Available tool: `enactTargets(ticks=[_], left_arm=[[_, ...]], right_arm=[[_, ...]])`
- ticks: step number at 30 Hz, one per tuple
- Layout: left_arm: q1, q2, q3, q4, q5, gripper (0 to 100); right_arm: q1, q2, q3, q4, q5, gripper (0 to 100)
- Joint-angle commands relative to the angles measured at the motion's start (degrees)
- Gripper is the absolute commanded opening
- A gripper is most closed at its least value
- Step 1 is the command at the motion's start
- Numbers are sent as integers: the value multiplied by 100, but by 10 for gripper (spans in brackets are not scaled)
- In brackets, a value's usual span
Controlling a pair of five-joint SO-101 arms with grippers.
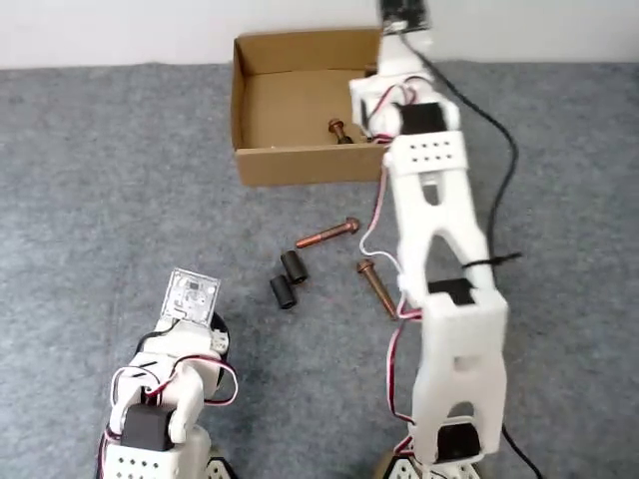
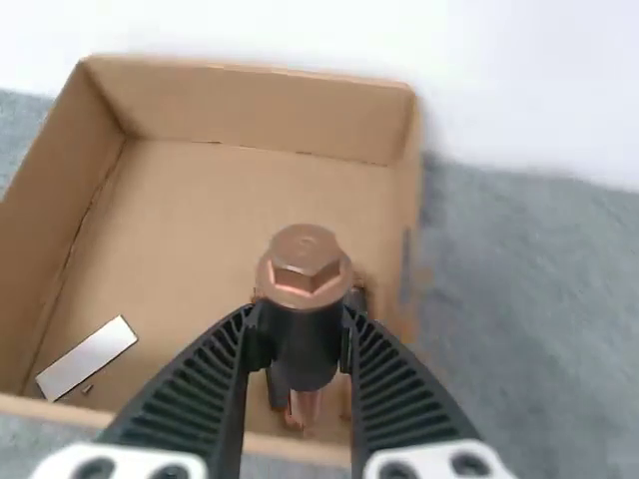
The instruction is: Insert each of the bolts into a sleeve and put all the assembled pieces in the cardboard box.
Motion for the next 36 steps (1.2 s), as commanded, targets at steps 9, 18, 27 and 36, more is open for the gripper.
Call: enactTargets(ticks=[9,18,27,36], left_arm=[[-44,-26,-22,-149,492,5],[-44,-26,-22,-149,492,5],[-44,-26,-22,-149,492,5],[-589,-26,-22,-413,492,5]], right_arm=[[-444,2202,-2092,-127,897,8],[-453,2571,-2198,400,985,55],[-470,2422,-2462,804,976,113],[-541,2097,-3648,2246,976,20]])
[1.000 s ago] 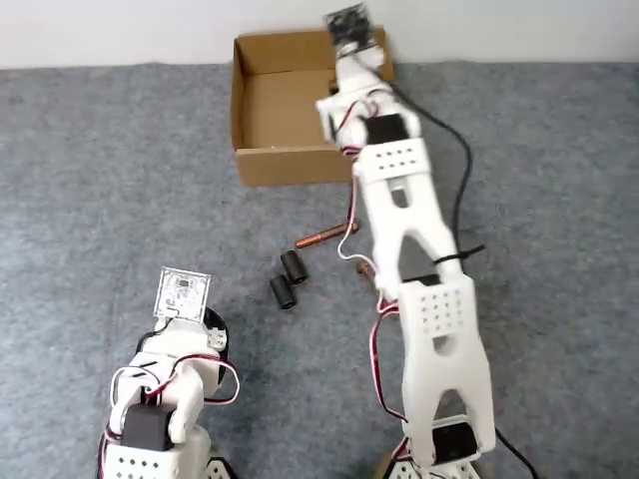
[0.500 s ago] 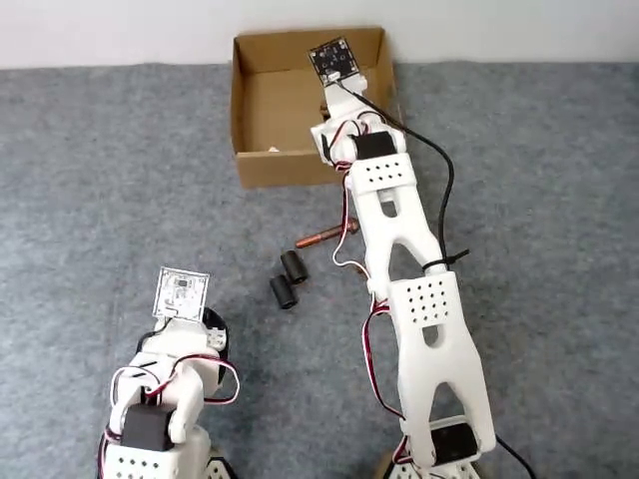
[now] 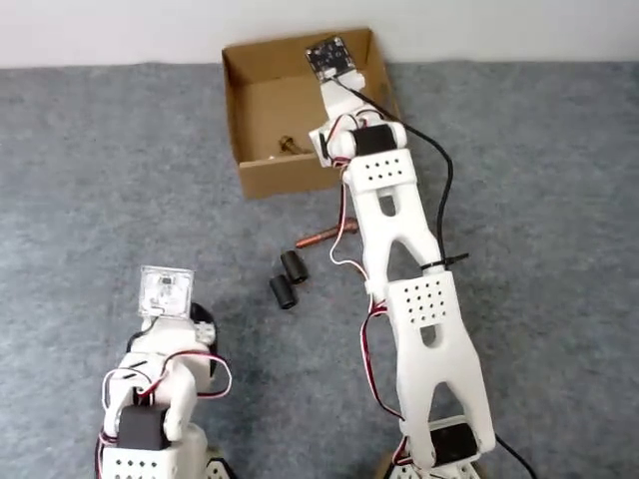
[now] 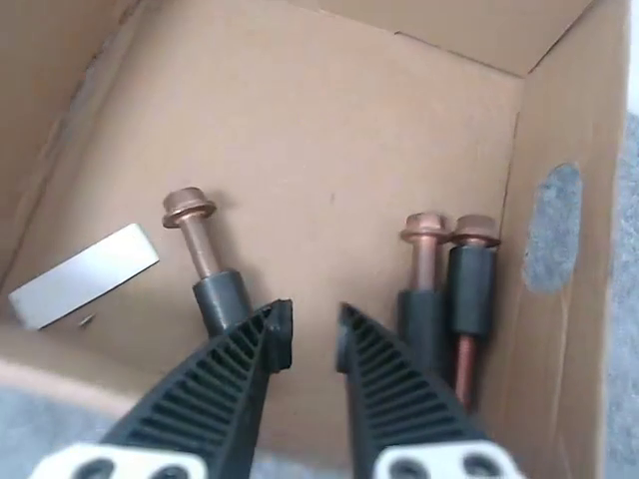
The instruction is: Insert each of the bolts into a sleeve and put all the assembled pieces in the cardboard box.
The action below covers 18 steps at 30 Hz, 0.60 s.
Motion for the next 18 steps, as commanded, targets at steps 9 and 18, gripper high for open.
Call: enactTargets(ticks=[9,18], left_arm=[[-114,-26,-22,-211,26,5],[-114,-26,-22,-211,26,5]], right_arm=[[-189,-708,-1688,2457,35,9],[-453,-1244,-1389,3415,26,11]])
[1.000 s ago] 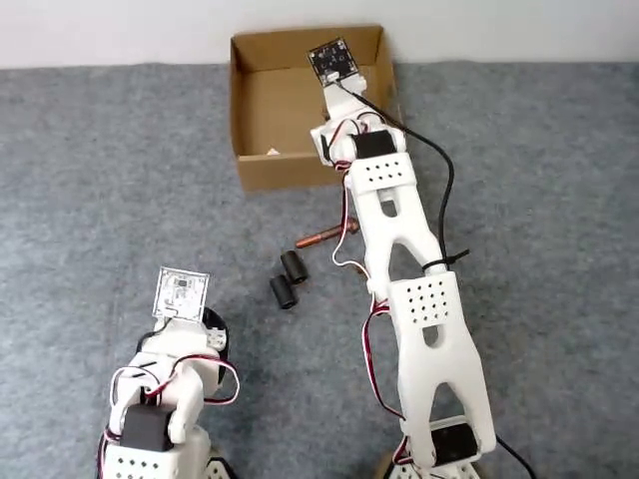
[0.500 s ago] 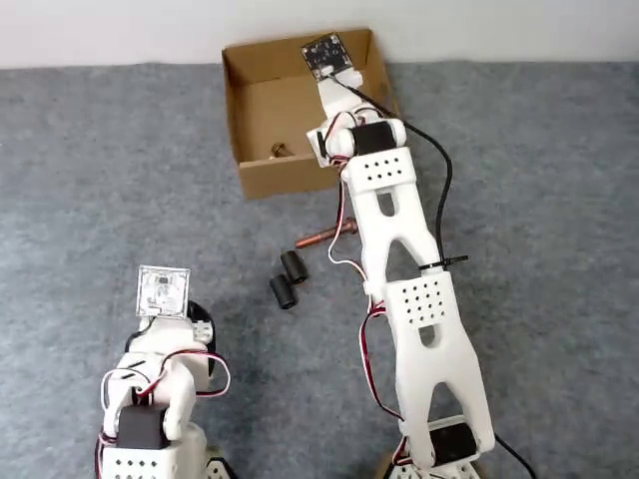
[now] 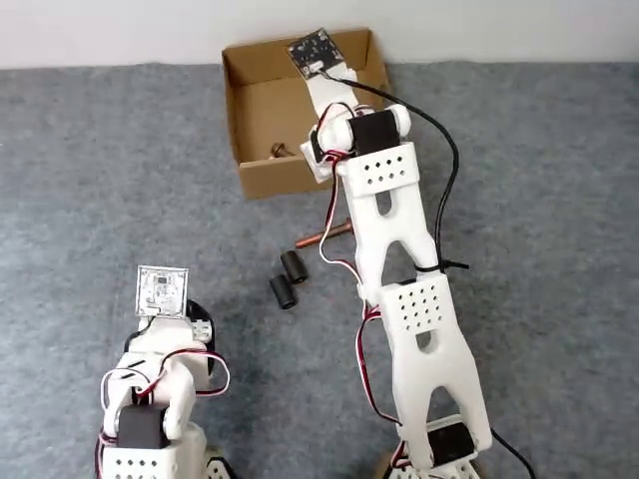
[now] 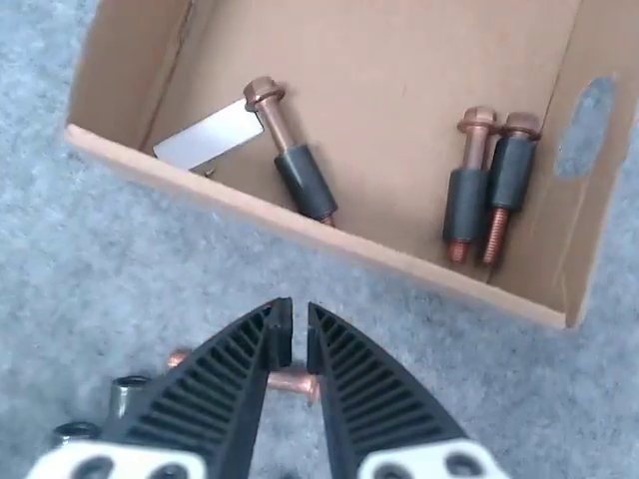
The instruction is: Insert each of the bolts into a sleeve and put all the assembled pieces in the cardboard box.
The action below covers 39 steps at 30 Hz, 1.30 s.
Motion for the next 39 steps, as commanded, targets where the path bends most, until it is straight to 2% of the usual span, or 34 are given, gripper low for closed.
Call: enactTargets(ticks=[1,3,7,11,18,26,39], left_arm=[[-26,-26,-22,-158,26,5],[-53,-26,-22,-158,26,5],[-607,-26,-22,-369,35,5],[-642,-18,-22,-369,44,5],[-642,-18,-22,-369,44,5],[-642,-18,-22,-369,44,5],[-642,-18,-22,-360,53,5]], right_arm=[[-154,-629,237,259,18,11],[-251,-884,879,268,18,12],[-488,-1710,2752,251,0,12],[-743,-2167,4070,189,-457,29],[-1077,-1851,4316,207,-879,210],[-1323,-1156,4299,180,-897,149],[-1393,-585,4308,-426,-1037,147]])
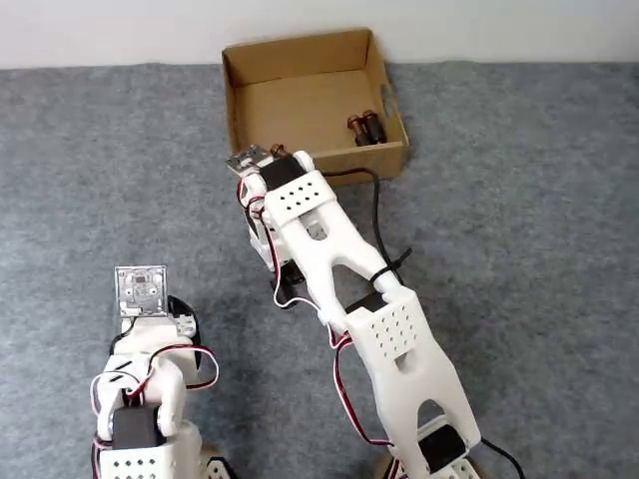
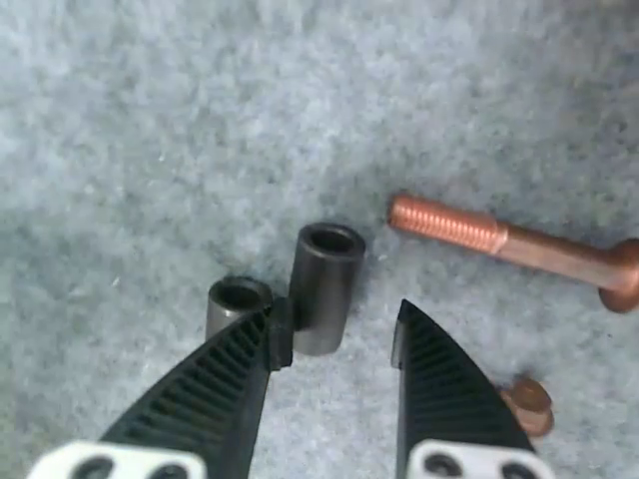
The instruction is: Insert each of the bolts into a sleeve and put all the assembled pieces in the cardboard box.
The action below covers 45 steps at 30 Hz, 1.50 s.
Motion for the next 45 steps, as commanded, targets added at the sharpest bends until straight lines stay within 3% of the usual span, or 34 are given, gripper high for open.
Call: enactTargets(ticks=[1,5,9,16,22,30,35,45], left_arm=[[-26,-18,-22,-149,44,5],[-26,-18,-22,-149,44,5],[-26,-18,-22,-149,44,5],[-18,-18,-22,-149,53,5],[-18,-18,-22,-149,53,5],[-18,607,4,-651,44,5],[-18,993,4,-1002,44,5],[-18,1029,4,-1046,44,5]], right_arm=[[-31,180,-53,-92,-35,147],[-31,479,-53,-92,-53,136],[-48,541,-62,-75,-62,1],[-22,295,-897,593,-738,8],[66,-716,-695,593,-1099,8],[532,-3231,1670,585,-1407,8],[1191,-4901,3279,576,-1978,8],[2580,-7908,5855,382,-2031,8]])
